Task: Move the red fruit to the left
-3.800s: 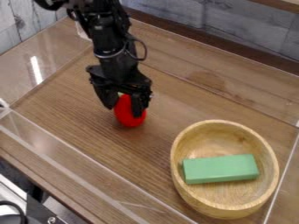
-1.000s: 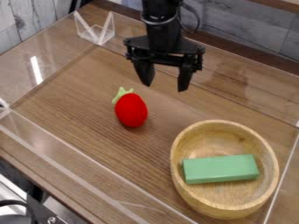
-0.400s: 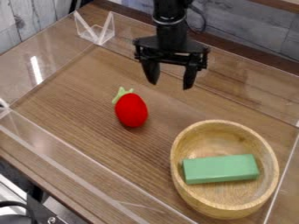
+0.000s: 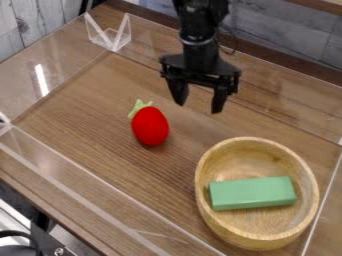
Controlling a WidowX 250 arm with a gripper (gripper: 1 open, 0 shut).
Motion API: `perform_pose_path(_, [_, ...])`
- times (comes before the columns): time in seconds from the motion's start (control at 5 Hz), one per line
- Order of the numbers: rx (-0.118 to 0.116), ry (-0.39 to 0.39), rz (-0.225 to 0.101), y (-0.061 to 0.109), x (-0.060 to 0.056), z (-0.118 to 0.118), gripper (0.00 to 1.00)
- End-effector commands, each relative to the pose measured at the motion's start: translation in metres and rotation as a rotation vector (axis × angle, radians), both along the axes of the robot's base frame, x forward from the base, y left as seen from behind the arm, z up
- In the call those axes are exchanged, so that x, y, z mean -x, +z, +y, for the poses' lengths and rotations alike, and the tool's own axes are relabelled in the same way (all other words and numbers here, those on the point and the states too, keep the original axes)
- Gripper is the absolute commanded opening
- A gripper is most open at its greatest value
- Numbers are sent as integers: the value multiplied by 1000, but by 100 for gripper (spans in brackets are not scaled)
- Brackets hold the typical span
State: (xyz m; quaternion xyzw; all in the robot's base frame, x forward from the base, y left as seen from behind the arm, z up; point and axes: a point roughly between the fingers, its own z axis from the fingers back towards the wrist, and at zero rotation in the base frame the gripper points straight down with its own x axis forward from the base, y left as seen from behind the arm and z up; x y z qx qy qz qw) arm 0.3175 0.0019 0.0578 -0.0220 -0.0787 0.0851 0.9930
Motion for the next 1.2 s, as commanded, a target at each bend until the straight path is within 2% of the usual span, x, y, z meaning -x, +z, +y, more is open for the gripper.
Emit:
perform_pose_path(0.0, [-4, 16, -42, 10, 1, -1, 100])
perform_pose_path(0.2, [-3, 46, -51, 11, 6, 0, 100])
perform_pose_path(0.8, [7, 127, -72, 19, -4, 1, 100])
perform_pose_path(1.0, [9, 51, -74, 19, -9, 7, 100])
